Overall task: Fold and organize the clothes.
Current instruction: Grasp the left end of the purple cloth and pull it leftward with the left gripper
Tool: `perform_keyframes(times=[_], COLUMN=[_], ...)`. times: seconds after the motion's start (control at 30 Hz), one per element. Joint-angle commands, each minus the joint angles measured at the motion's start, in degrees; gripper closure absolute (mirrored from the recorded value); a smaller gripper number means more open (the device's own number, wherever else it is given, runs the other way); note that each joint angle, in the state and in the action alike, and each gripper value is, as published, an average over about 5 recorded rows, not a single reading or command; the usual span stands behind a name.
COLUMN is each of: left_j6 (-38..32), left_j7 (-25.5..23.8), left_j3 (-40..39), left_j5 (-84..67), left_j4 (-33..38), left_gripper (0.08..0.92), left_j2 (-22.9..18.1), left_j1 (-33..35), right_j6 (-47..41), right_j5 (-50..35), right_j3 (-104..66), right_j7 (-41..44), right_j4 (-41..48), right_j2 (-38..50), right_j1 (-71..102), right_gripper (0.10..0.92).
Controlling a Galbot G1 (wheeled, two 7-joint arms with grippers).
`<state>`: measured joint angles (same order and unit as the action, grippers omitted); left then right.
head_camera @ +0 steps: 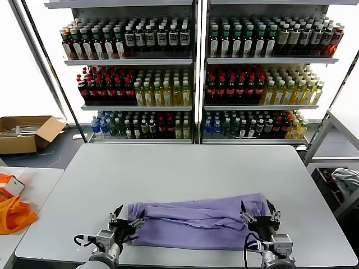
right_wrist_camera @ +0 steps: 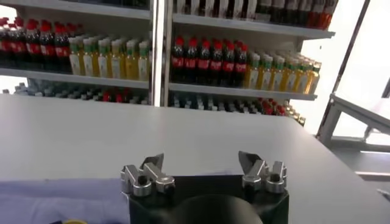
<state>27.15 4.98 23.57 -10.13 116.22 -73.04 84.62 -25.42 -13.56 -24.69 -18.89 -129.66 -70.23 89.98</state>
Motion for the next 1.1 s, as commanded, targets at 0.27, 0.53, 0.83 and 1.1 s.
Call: perform_keyframes(times=[0.27, 0.53, 0.83, 1.1], left_j6=[3.77, 2.58, 1.72, 0.61], left_j7=[1.54, 1.05, 0.82, 0.09], left_j3=[0.19, -0.21, 0.25, 10.41], left_j5=[-5.80, -5.02, -3.64, -5.54], left_j4=[-0.39, -0.10, 0.08, 1.54], left_gripper=[0.193, 0.406, 0.665, 0.877], left_j2=[-2.21, -2.32, -1.92, 2.37], left_j1=[1.86, 2.31, 2.12, -0.10], right_j6=[0.54, 0.61, 0.43, 0.32], right_j5=[-0.23, -0.26, -0.27, -0.50], right_j3=[0.60, 0.31, 0.27, 0.40], right_j7=[0.03, 0.00, -0.08, -0.06], right_j4=[-1.88, -2.11, -2.55, -2.42], right_j2=[0.45, 0.06, -0.21, -0.34], right_j1=[-1.09, -0.70, -0.67, -1.21], right_gripper=[0.202, 0.203, 0.203, 0.203])
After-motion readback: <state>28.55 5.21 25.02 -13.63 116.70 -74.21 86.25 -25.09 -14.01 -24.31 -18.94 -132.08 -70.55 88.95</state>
